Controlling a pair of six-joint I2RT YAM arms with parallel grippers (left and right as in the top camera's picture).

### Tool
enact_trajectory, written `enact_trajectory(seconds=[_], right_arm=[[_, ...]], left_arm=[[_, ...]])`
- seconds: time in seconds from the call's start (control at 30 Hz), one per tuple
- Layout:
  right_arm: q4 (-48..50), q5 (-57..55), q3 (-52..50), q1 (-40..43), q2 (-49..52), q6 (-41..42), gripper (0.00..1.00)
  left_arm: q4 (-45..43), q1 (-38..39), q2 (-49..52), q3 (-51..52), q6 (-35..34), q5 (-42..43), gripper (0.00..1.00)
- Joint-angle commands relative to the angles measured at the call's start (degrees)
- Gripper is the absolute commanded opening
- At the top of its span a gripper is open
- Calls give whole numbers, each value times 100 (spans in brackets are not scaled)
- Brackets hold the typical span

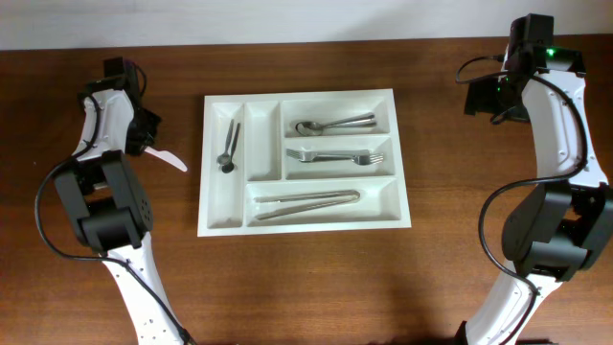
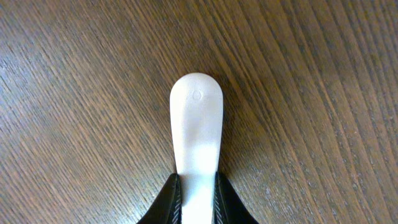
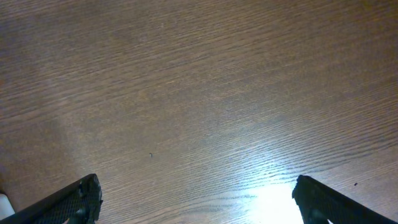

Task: Pack container
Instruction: 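Lower the left gripper onto the white plastic utensil and grasp it, then carry the white plastic utensil into the tray's left compartment and release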

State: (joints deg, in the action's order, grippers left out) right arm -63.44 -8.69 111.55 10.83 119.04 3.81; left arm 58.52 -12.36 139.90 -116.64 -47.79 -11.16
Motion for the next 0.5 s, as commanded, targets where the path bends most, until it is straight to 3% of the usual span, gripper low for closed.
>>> enact_trajectory(seconds=[0.0,0.47], right_arm=[[-2,11,52,-31,-114,-39,99],[-2,11,52,-31,-114,-39,99]], left_arm=[[96,-105,345,-330,387,90,2],[417,-109,345,-1644,1425,87,2]])
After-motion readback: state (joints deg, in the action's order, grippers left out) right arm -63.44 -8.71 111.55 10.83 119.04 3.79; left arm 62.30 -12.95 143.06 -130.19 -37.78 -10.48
